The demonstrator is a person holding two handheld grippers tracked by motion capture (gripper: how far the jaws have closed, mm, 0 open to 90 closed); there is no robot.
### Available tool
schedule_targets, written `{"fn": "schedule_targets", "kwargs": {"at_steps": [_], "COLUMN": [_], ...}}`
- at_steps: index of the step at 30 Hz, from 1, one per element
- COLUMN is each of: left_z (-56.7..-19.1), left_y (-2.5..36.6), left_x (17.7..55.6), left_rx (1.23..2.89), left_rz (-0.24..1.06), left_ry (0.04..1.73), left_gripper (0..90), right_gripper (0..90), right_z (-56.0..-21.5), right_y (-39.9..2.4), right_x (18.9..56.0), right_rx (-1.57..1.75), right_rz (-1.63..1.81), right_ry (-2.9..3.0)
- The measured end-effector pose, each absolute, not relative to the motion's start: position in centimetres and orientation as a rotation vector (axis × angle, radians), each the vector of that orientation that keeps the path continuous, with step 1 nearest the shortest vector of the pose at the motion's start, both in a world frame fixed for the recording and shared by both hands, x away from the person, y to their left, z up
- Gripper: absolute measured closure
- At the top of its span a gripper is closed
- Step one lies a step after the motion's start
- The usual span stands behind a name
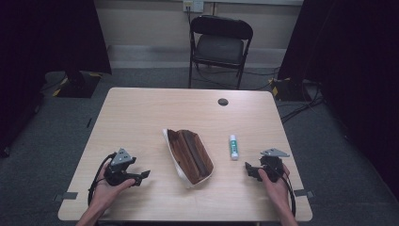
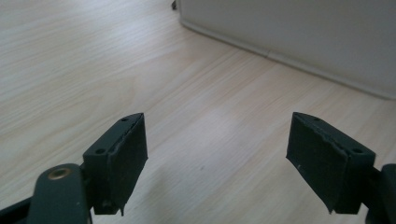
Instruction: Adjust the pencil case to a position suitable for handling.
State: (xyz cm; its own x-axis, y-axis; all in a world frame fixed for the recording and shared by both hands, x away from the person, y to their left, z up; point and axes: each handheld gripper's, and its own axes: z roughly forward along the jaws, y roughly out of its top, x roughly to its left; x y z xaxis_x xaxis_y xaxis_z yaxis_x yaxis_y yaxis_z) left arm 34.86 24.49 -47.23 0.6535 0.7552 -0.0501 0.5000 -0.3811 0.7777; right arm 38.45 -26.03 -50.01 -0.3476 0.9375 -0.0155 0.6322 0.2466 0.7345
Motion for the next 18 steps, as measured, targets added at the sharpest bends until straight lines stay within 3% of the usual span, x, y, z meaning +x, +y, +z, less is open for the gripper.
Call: {"fn": "schedule_targets", "kwargs": {"at_steps": [12, 18], "left_z": [-44.9, -43.6], "left_y": [21.9, 20.5], "left_x": [34.1, 34.2], "left_rx": [1.997, 1.993], "left_rz": [0.379, 0.405], "left_ry": [0.862, 0.814], "left_gripper": [30.8, 31.2], "right_gripper": [12.4, 12.4], "right_z": [-50.0, -50.0], "right_y": [-26.0, -26.0], "right_x": [38.4, 38.5], "right_rx": [1.428, 1.428], "right_rz": [0.892, 0.892], "right_ry": [2.069, 2.068]}}
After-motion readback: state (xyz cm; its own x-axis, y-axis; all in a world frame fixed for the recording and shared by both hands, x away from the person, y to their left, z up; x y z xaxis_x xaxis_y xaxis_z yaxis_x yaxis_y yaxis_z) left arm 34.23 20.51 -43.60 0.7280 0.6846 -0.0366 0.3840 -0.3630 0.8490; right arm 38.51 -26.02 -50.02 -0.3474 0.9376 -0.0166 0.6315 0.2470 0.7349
